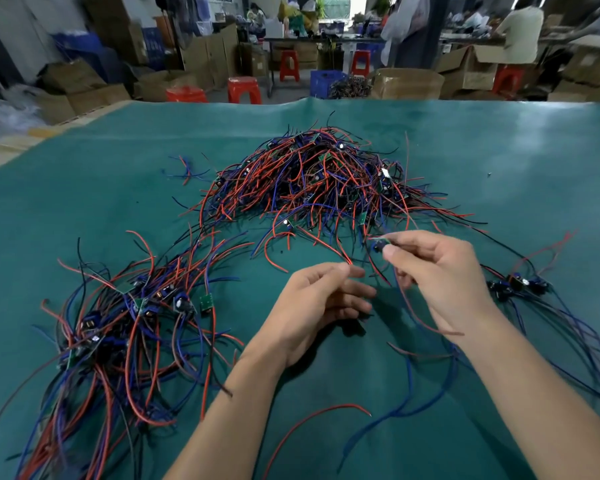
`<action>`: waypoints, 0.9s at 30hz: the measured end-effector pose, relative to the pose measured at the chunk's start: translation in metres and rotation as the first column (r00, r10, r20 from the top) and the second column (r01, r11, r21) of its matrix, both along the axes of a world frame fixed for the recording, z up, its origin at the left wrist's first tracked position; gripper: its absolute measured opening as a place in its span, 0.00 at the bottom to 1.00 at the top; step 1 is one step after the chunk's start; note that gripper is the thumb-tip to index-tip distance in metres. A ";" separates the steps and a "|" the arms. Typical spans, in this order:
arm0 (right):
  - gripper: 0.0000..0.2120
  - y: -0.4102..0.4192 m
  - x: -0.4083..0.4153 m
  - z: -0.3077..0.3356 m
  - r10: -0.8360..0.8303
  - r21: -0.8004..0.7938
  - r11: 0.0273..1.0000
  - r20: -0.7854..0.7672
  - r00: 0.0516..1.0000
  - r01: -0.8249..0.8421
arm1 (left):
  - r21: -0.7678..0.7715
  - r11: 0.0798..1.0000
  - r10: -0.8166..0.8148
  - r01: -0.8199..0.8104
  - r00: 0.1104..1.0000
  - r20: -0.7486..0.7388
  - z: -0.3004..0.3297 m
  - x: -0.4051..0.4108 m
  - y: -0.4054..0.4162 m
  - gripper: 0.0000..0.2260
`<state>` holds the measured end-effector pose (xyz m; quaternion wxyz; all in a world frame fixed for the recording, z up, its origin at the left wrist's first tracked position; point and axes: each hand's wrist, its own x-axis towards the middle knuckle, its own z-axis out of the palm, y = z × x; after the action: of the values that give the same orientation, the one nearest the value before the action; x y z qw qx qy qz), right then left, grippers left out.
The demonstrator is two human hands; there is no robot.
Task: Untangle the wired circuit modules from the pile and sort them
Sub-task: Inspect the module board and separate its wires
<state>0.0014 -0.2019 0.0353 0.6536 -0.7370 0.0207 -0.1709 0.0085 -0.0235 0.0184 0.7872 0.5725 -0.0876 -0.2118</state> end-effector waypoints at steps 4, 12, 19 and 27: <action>0.10 0.027 -0.009 -0.005 0.164 -0.056 0.984 -0.057 0.985 -0.167 | -0.058 0.998 0.026 -0.027 0.999 -0.023 0.002 0.000 -0.002 0.16; 0.06 0.018 -0.008 -0.004 0.180 -0.018 0.983 -0.122 0.976 -0.183 | -0.077 0.997 -0.027 0.026 1.000 -0.009 0.000 0.000 0.003 0.07; 0.04 0.018 -0.006 -0.013 0.133 -0.094 0.985 -0.141 0.981 -0.147 | -0.075 0.995 -0.066 0.069 0.997 0.042 -0.006 0.004 0.005 0.08; 0.08 0.019 -0.006 -0.008 0.246 0.189 0.959 -0.177 0.953 -0.212 | -0.122 0.991 -0.058 0.060 0.998 0.024 -0.005 0.004 -0.001 0.13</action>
<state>-0.0043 -0.1831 0.0276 0.7235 -0.6900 0.0144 -0.0167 0.0129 -0.0240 0.0131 0.8133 0.5224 -0.1254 -0.2235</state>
